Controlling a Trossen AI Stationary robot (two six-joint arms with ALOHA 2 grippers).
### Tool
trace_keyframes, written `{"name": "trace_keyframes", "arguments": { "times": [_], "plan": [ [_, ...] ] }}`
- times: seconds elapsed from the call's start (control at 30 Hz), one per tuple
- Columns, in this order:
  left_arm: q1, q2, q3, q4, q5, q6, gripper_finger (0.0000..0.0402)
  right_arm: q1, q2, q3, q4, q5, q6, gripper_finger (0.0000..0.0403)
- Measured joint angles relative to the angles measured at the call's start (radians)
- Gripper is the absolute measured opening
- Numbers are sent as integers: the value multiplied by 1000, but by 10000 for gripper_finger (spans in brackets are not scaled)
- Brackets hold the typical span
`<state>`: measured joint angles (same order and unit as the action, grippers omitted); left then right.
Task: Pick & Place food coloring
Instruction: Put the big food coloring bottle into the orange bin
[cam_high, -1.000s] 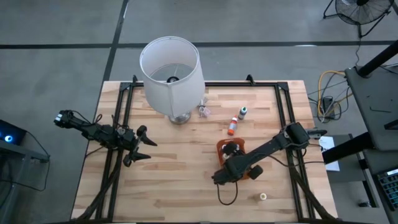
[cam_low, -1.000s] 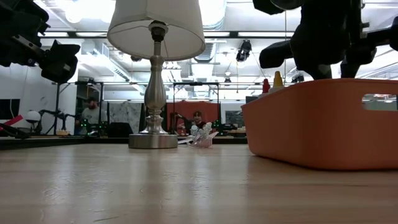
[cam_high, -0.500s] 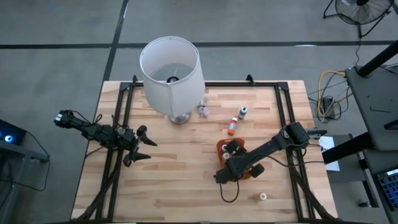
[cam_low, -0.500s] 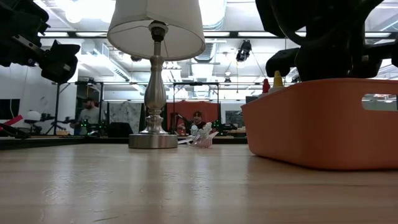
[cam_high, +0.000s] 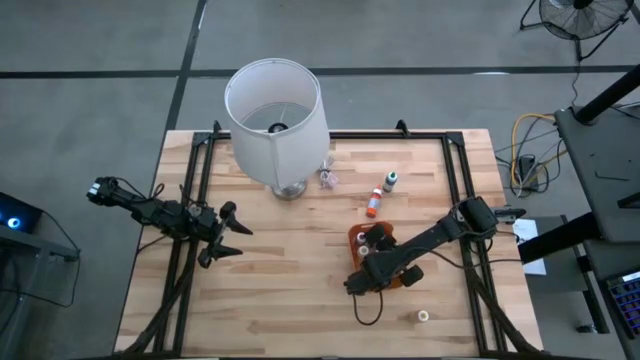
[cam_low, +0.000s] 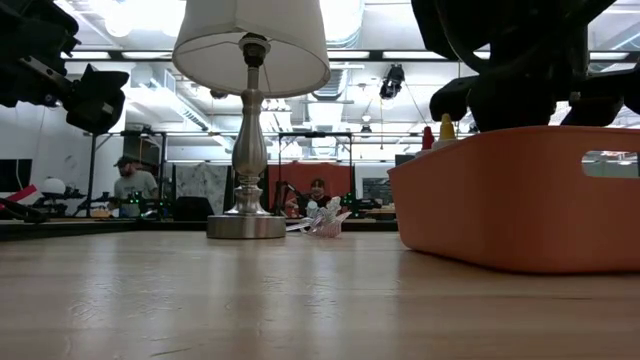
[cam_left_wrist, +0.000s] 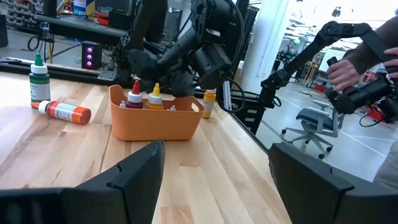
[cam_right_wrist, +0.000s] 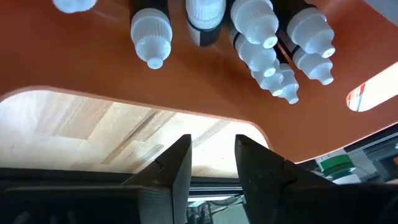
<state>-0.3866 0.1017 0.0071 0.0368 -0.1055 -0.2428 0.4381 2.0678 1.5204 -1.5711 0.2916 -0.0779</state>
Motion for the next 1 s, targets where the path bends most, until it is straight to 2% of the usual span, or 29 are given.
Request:
{"name": "trace_keyframes", "arguments": {
  "times": [0.3,0.47,0.73,1.0],
  "plan": [
    [0,0,0,0,0,0,259,0,-36,2,0,0,80,129],
    [0,0,0,0,0,0,258,2,-95,3,0,-22,224,137],
    [0,0,0,0,0,0,259,29,-236,26,0,-238,646,161],
    [0,0,0,0,0,0,259,89,-348,51,0,-302,1063,206]
  ]
}}
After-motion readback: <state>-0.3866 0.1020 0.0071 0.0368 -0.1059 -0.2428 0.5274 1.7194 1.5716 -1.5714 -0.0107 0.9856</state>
